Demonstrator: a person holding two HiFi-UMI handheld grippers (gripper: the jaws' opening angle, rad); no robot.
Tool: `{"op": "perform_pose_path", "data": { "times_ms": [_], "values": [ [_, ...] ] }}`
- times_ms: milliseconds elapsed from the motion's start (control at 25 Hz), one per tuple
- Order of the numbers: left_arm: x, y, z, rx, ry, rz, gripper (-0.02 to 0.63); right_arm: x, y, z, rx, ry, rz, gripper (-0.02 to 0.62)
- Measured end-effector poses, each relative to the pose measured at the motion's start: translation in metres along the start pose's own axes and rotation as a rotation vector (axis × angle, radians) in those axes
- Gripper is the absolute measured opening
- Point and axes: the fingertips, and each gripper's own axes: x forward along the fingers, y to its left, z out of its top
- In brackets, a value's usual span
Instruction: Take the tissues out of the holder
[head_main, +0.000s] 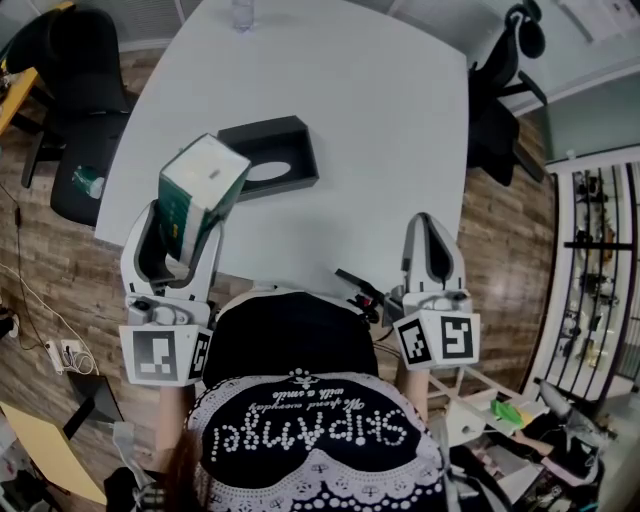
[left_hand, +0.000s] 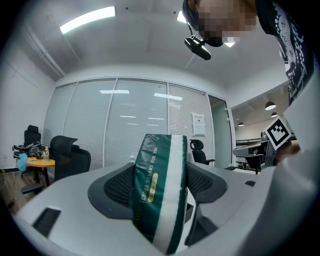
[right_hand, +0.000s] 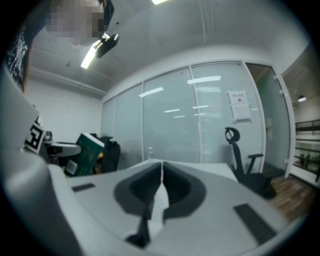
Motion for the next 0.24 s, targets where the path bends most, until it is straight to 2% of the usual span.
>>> {"op": "perform_pose_path", "data": {
  "times_ms": [240],
  "values": [
    [0.0001, 0.0004, 0.0018, 0.000, -0.002, 0.003, 0.348, -0.0008, -0.0017, 0.0008, 0.003, 0.000, -0.004, 0.035]
  ]
}}
